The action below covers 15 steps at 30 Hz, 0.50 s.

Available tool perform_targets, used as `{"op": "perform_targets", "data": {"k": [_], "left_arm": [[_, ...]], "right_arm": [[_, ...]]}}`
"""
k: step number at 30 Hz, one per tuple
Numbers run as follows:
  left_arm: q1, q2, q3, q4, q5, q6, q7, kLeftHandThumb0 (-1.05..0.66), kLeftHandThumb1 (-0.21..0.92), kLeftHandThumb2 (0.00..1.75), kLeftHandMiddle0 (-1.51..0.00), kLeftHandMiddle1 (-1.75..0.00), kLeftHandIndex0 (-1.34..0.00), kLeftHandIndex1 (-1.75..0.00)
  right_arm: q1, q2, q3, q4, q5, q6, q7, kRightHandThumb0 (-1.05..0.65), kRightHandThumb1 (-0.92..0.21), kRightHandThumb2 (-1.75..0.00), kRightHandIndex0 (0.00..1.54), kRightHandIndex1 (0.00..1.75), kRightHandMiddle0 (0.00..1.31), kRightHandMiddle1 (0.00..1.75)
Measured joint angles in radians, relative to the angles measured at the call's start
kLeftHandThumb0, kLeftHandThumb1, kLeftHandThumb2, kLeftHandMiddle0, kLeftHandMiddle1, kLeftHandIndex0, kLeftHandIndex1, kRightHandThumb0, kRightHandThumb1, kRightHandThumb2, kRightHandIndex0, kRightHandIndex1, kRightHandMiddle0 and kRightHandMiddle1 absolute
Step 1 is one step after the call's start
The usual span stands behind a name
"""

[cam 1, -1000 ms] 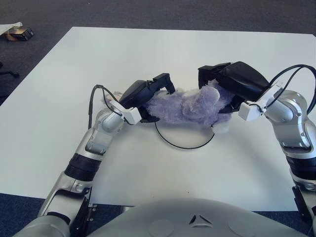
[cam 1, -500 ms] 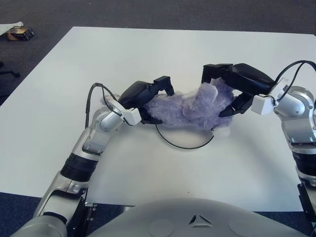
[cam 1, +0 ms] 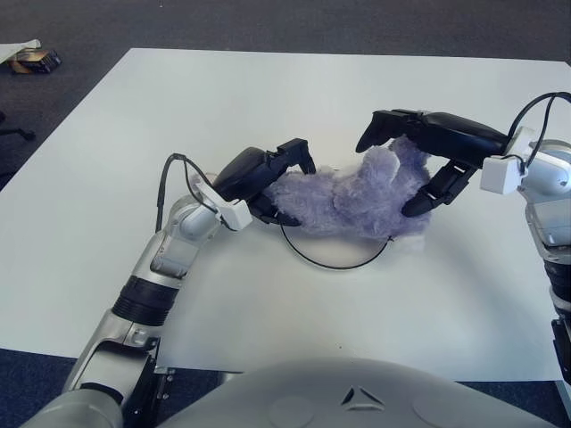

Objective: Put the doll into the plate.

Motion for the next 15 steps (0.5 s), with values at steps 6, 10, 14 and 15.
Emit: {"op": "perform_targets", "data": {"k": [6,10,14,15], "left_arm": [[-0.002,-0.003,0.005,0.041,0.001,-0.044,0.013,-0.90,0.92,0.79,-0.96,-1.75,-0.29,-1.75],[-0.002,-0.004,0.009,0.067,0.002,-0.064,0.019,-0.92,0.92,0.85,-0.87,-1.75,-0.17,-1.75],[-0.003,-0.004,0.015,0.082,0.009,-0.075,0.025,-0.92,0.92,0.87,-0.82,-1.75,-0.09,-1.74],[-0.003,-0.004,0.016,0.086,0.010,-0.077,0.027,-0.93,0.92,0.88,-0.80,-1.75,-0.07,-1.74]], "right_arm": [[-0.004,-0.008,-0.008,0.025,0.049,0.007,0.023,-0.90,-0.65,-0.55,0.01,0.47,0.00,0.79],[-0.004,-0.008,-0.021,0.047,0.098,0.007,0.030,-0.92,-0.67,-0.53,0.03,0.45,0.00,0.82],[-0.008,-0.007,-0.027,0.074,0.137,-0.004,0.042,-0.92,-0.67,-0.51,0.04,0.44,0.00,0.86],[-0.008,-0.007,-0.028,0.084,0.149,-0.007,0.045,-0.92,-0.68,-0.51,0.04,0.44,0.00,0.87]]}}
